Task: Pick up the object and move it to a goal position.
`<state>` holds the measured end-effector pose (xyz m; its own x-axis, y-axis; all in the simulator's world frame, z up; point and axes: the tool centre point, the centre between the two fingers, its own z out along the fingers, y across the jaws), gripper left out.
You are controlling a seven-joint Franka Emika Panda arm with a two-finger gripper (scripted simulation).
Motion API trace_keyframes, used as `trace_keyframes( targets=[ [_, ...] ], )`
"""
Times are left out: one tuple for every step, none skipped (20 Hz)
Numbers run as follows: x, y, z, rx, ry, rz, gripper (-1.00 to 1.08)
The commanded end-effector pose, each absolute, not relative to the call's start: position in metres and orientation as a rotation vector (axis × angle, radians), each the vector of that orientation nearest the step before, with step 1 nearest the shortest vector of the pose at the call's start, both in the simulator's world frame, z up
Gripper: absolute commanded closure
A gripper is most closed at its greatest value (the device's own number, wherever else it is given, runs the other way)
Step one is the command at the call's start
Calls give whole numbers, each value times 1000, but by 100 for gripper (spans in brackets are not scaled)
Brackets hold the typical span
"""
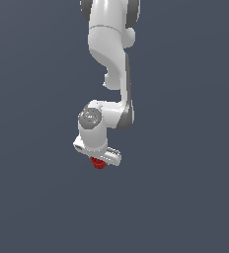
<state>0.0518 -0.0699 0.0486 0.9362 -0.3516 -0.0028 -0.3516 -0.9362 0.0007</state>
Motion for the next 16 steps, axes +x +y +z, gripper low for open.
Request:
trace_keyframes(
  targets=[
    [55, -63, 55, 3092, -559, -1, 108],
    [56, -58, 58, 3092, -559, -1, 108],
    [57, -53, 62, 3092, -559, -1, 108],
    [59, -47, 66, 3092, -559, -1, 108],
    [61, -41, 71, 3091, -560, 0, 108],
    [63, -34, 76, 3091, -560, 0, 108],
    [65, -26, 82, 3091, -560, 0, 108],
    [68, -18, 88, 3091, -560, 0, 108],
    [70, -10, 95, 3091, -560, 0, 108],
    [73, -1, 101, 3091, -560, 0, 108],
    [75, 8, 108, 3091, -560, 0, 108],
    [78, 17, 114, 3090, -560, 0, 108],
    [81, 26, 121, 3090, -560, 0, 108],
    [84, 35, 128, 3090, -560, 0, 108],
    [86, 43, 134, 3090, -560, 0, 108],
    [89, 52, 141, 3090, -560, 0, 108]
  ],
)
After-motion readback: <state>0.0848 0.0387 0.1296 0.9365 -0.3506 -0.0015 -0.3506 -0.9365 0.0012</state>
